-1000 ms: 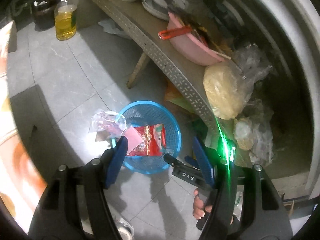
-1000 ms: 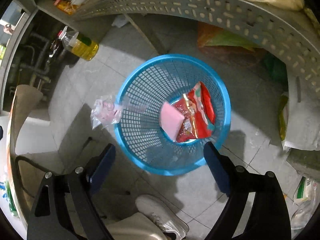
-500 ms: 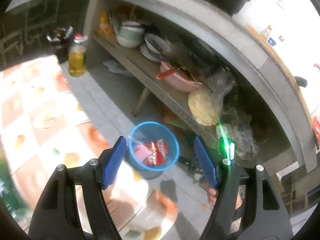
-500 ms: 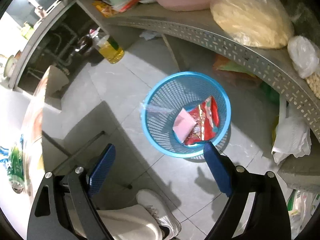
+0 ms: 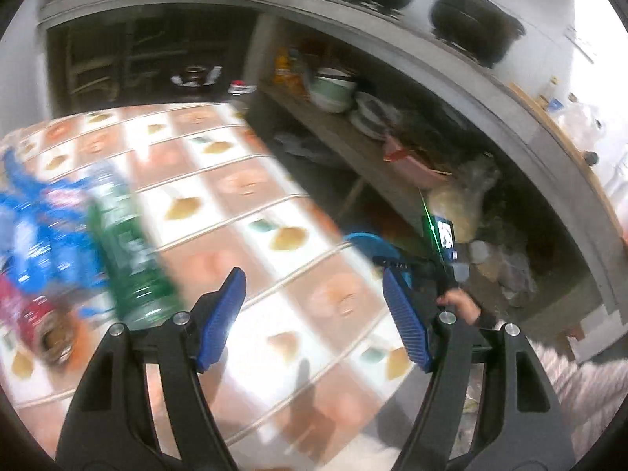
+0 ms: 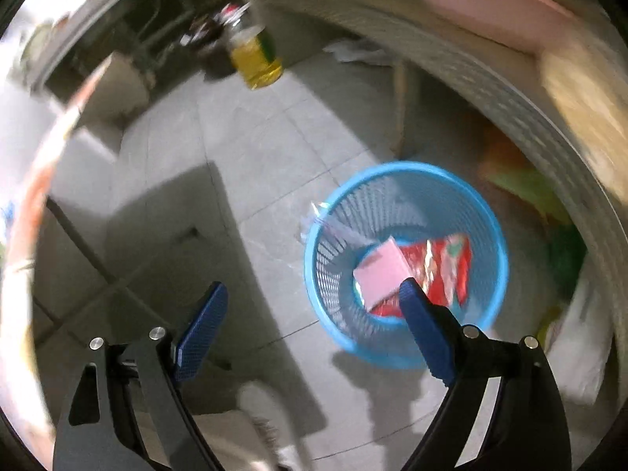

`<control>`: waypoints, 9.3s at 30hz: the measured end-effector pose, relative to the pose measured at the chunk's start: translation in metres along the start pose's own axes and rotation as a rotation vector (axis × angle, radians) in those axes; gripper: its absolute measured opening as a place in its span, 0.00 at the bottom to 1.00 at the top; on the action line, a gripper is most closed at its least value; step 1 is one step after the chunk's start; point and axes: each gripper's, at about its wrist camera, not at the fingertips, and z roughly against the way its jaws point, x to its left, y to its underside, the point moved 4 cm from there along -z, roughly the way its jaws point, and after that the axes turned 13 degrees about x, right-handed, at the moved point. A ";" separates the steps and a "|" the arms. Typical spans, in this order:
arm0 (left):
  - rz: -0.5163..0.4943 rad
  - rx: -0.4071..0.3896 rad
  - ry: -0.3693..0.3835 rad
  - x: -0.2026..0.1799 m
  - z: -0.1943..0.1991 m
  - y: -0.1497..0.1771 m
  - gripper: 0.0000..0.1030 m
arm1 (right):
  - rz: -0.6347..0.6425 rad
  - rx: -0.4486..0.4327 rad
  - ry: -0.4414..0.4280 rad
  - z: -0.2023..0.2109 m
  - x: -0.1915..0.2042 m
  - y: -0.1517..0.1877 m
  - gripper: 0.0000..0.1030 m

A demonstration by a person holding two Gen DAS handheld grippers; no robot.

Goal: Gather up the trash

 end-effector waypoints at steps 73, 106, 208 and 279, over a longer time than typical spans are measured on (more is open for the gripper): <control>0.206 -0.041 -0.080 0.093 0.029 0.045 0.64 | 0.103 0.120 0.156 -0.070 -0.032 -0.047 0.35; 0.247 -0.141 -0.101 0.089 0.077 0.092 0.71 | 0.066 -0.341 0.374 0.249 0.082 0.142 0.86; 0.156 -0.251 -0.148 0.119 0.066 0.034 0.87 | 0.487 -0.405 -0.618 0.327 0.353 0.008 0.06; 0.491 0.136 0.177 0.121 -0.119 -0.037 0.57 | 0.515 0.137 -0.454 0.107 0.280 0.013 0.73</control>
